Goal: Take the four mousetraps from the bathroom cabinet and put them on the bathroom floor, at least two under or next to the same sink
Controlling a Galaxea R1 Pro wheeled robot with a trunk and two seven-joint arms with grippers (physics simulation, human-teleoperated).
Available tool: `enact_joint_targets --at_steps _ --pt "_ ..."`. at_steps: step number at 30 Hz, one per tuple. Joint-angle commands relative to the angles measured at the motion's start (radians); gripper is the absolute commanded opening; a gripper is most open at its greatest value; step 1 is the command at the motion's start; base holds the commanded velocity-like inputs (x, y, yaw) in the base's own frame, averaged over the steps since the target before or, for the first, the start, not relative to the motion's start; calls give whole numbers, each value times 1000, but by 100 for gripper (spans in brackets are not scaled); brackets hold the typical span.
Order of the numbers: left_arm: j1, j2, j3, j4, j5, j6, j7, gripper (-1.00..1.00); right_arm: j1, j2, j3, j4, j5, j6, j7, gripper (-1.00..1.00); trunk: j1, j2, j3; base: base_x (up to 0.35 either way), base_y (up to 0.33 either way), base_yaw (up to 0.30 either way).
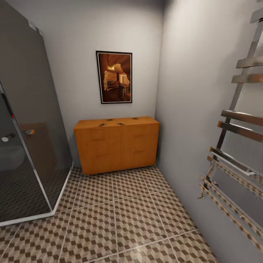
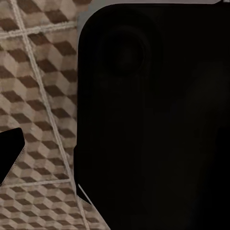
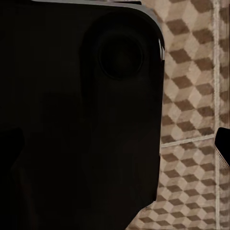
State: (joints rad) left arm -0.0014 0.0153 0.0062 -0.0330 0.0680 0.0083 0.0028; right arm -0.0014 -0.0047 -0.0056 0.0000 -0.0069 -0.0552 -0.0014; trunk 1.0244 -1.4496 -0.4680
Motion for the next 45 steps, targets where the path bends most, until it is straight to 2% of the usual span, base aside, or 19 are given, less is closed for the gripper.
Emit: enact_joint_targets --at_steps 1,13,29,45 --pt "0 0 0 -1 7 1 0 100 0 0 -1 0 -1 -3 0 100 1 0 -1 332 0 1" --pt "0 0 0 -1 7 1 0 100 0 1 -1 0 0 -3 0 100 1 0 -1 332 0 16" --pt "0 0 0 0 7 1 0 100 0 1 -2 0 -1 -3 0 100 1 0 2 332 0 199" --pt "0 0 0 1 9 0 0 100 0 -1 -2 0 -1 -3 0 100 1 0 2 332 0 16"
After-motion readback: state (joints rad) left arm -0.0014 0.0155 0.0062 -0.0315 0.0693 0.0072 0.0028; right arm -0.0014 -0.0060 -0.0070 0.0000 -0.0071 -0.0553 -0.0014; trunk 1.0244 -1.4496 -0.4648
